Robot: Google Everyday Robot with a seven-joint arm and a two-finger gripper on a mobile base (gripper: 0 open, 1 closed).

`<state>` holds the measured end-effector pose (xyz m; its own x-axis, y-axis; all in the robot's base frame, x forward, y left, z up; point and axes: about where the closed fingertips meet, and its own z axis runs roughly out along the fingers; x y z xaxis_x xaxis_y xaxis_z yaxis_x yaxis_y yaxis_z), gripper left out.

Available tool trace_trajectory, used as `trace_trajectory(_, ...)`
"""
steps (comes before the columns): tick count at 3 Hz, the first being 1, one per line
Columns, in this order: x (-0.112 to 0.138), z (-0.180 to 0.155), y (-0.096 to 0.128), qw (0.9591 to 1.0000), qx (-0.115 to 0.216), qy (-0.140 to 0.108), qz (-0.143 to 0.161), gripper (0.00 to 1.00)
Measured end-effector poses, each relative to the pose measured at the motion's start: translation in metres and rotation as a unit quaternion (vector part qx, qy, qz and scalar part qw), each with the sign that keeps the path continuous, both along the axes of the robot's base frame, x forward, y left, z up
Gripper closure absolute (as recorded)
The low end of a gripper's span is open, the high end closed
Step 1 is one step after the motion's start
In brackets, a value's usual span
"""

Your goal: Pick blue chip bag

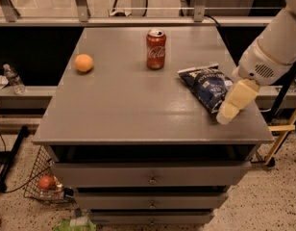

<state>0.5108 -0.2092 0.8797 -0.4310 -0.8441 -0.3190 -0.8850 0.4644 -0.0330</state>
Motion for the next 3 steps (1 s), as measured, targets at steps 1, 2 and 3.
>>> trace_trajectory(1, 0.023, -0.024, 0.003, 0.9997, -0.019, 0.005, -0.014, 0.0)
trace_trajectory(2, 0.036, -0.037, 0.003, 0.999, -0.037, 0.001, -0.026, 0.18)
trace_trajectory(3, 0.044, -0.042, 0.003, 0.9984, -0.047, -0.003, -0.032, 0.41)
